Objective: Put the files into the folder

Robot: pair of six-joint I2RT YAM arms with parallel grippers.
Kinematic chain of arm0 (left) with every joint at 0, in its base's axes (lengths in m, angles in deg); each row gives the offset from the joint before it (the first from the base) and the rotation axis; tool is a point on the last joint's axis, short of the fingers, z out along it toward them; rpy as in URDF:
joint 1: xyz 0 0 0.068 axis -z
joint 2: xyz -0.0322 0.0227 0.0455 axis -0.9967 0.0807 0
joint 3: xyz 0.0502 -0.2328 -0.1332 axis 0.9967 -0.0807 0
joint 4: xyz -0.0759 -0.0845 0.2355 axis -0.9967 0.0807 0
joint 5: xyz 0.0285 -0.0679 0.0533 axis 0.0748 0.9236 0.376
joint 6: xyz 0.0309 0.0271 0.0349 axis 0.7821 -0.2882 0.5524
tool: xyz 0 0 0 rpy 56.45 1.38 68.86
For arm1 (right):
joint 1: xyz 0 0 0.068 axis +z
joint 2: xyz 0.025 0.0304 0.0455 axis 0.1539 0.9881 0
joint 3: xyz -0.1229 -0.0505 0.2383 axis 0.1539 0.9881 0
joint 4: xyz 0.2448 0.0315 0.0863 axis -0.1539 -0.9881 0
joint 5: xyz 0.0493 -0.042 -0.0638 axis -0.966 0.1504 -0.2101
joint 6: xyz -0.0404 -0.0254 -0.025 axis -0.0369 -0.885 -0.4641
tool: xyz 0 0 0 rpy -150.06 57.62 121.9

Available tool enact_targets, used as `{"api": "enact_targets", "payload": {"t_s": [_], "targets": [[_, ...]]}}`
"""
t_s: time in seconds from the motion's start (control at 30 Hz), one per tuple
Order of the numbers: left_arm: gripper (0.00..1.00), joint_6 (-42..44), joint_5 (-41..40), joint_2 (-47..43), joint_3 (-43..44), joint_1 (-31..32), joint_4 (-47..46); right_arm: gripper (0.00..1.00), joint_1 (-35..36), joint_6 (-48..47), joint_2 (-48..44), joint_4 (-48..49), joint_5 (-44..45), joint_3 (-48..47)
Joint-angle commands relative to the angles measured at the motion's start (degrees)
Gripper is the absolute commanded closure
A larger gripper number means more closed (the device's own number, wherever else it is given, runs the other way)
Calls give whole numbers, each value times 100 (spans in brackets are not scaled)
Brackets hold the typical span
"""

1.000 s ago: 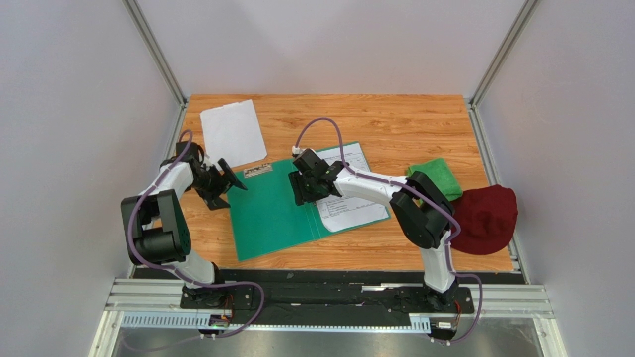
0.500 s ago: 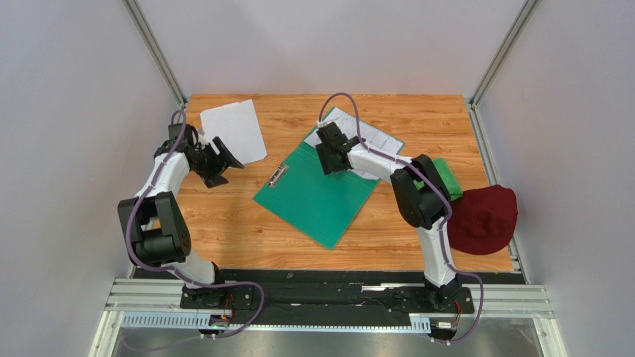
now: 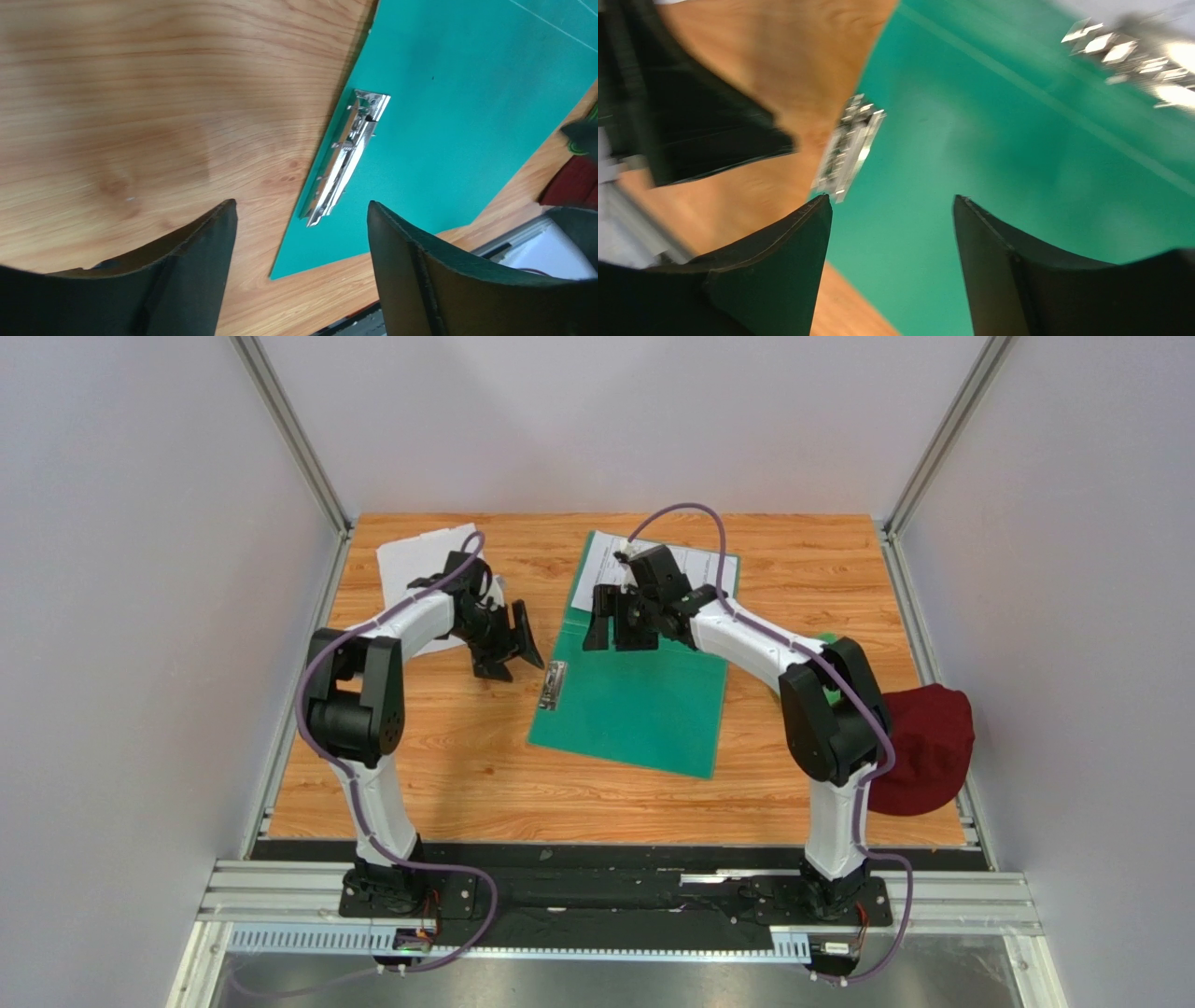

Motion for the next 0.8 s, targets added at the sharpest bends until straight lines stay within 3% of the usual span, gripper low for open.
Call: {"api": "enact_targets", "payload": {"t_s": [0.0,0.07,0.2,0.4,0.47,0.6,0.67,0.77], "targets": [[28,-352,417,201,-161,148,-760,34,187,1357,-224,1625,-1700,812],[32,-511,611,263,-477,175,-1017,42,231,1525,-128,1768,-1815,927],[49,-784,752,167,-996,236,-1623,55,319,1674,-66,1917,-1877,1216],[62,-1126,875,-43,-1603,456,-2107,71,424,1833,-58,2242,-1903,1657],[64,-1380,823,-184,-1998,587,-2310,72,494,1850,21,2278,-1947,1754],[78,-1838,603,-807,-2859,737,-3020,75,574,1885,-13,2348,-1895,1938],[78,-1857,594,-966,-3115,773,-3058,76,618,1868,-75,2366,-1842,2078],[67,-1717,532,-1300,-3089,773,-2699,76,670,1894,-198,2383,-1824,2289]]}}
